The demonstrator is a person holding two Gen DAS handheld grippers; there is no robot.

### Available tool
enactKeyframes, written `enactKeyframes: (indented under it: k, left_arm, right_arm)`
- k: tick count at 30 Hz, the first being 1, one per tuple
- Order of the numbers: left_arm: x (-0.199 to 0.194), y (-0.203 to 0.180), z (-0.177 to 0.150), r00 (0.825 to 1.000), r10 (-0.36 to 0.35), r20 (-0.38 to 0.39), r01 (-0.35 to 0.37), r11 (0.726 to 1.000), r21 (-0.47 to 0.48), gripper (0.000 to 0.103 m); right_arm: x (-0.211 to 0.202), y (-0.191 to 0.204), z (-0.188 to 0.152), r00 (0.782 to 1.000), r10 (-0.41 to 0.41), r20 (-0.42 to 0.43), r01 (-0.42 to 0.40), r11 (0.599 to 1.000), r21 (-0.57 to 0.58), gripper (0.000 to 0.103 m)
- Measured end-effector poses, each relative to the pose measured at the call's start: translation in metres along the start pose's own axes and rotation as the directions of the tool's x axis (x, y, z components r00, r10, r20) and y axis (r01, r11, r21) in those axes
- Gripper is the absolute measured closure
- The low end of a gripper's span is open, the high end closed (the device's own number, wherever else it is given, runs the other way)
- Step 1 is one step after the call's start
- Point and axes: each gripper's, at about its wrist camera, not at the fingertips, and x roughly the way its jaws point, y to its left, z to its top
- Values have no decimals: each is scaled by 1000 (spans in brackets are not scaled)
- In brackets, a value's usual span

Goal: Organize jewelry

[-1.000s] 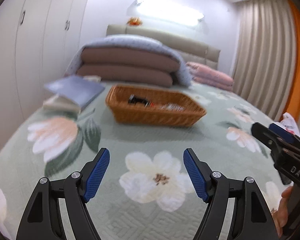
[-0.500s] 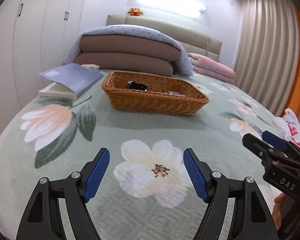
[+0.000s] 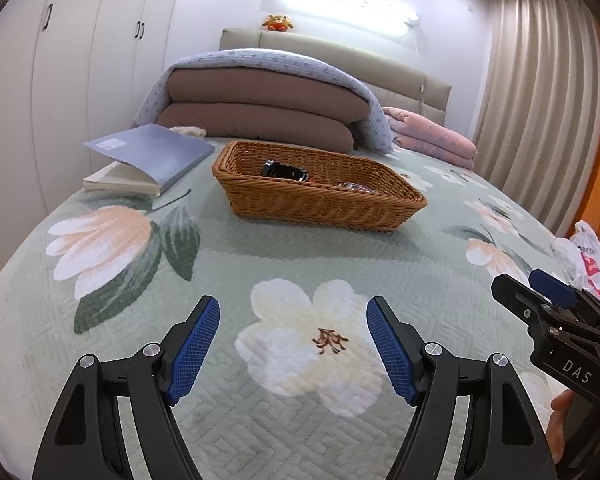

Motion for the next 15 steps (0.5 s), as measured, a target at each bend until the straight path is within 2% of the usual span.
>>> enactKeyframes:
  k: [15]
  left_arm:
    - [1,-3,-1,1000,13,1,-13,1000,25,26]
  right_arm:
    - [1,0,0,1000,6,-9,-6,1000,7,23]
